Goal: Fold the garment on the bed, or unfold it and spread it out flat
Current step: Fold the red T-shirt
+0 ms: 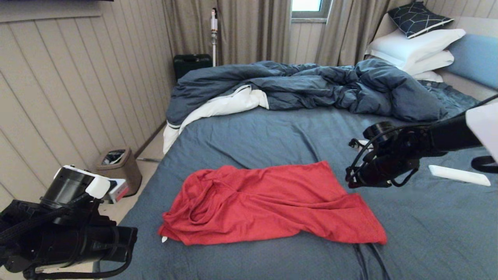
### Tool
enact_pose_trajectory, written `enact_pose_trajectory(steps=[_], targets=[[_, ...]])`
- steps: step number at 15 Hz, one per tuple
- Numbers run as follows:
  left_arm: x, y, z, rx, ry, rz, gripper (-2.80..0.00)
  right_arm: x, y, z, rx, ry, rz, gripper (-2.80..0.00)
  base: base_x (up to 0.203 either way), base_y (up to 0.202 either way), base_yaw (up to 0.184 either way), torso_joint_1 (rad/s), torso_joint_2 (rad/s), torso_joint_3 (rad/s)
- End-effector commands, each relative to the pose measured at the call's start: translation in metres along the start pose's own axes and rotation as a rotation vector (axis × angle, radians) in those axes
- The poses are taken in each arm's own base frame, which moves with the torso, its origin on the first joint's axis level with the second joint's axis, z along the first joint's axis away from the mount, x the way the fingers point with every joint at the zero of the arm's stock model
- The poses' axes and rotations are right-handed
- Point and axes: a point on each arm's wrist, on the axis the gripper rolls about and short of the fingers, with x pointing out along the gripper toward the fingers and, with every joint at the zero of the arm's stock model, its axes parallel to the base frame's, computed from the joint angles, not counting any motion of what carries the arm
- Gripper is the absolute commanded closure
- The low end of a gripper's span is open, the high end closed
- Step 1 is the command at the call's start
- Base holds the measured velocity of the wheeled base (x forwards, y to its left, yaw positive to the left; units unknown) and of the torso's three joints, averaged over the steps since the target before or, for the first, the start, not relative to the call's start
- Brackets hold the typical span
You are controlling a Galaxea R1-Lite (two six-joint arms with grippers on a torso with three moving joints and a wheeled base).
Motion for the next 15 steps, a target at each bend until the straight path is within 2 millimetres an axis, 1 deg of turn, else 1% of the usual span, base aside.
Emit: enact_pose_trajectory(steps=[1, 4, 6, 8, 9, 10, 11, 12, 13, 15], targets=[[0.001, 0.0, 0.001, -0.001, 0.0, 0.001, 0.0, 0.011, 0.007, 0.004, -0.003, 0.001, 0.007, 0.0, 0.0, 0.0, 0.0, 0.0, 0.0, 0.0], [-0.002, 0.001, 0.01, -0.015, -0.032, 0.003, 0.0, -0.003, 0.008, 0.004, 0.036, -0.018, 0.01, 0.0, 0.0, 0.0, 0.0, 0.0, 0.0, 0.0], [-0.003, 0.007, 0.022, -0.051, -0.066, 0.035, 0.0, -0.03, 0.006, 0.003, 0.056, -0.061, 0.01, 0.0, 0.0, 0.0, 0.0, 0.0, 0.0, 0.0], [-0.001, 0.012, 0.022, -0.07, -0.054, 0.043, 0.0, -0.039, 0.003, -0.005, 0.067, -0.056, 0.005, 0.0, 0.0, 0.0, 0.0, 0.0, 0.0, 0.0], [0.002, 0.013, 0.016, -0.073, -0.022, 0.043, 0.0, -0.044, 0.002, -0.018, 0.069, -0.029, 0.002, 0.0, 0.0, 0.0, 0.0, 0.0, 0.0, 0.0], [0.006, 0.013, 0.008, -0.066, 0.012, 0.041, 0.0, -0.049, 0.002, -0.036, 0.071, 0.011, -0.001, 0.0, 0.0, 0.0, 0.0, 0.0, 0.0, 0.0], [0.009, 0.01, 0.006, -0.049, 0.026, 0.032, 0.0, -0.054, 0.002, -0.049, 0.073, 0.035, -0.001, 0.0, 0.0, 0.0, 0.0, 0.0, 0.0, 0.0], [0.011, 0.005, 0.007, -0.035, 0.03, 0.018, 0.0, -0.062, 0.002, -0.06, 0.074, 0.048, -0.001, 0.0, 0.0, 0.0, 0.0, 0.0, 0.0, 0.0], [0.012, 0.002, 0.011, -0.029, 0.027, -0.001, 0.0, -0.068, 0.002, -0.067, 0.077, 0.05, 0.0, 0.0, 0.0, 0.0, 0.0, 0.0, 0.0, 0.0], [0.015, -0.006, 0.016, -0.005, 0.039, -0.034, 0.0, -0.074, 0.003, -0.08, 0.083, 0.068, 0.003, 0.0, 0.0, 0.0, 0.0, 0.0, 0.0, 0.0]])
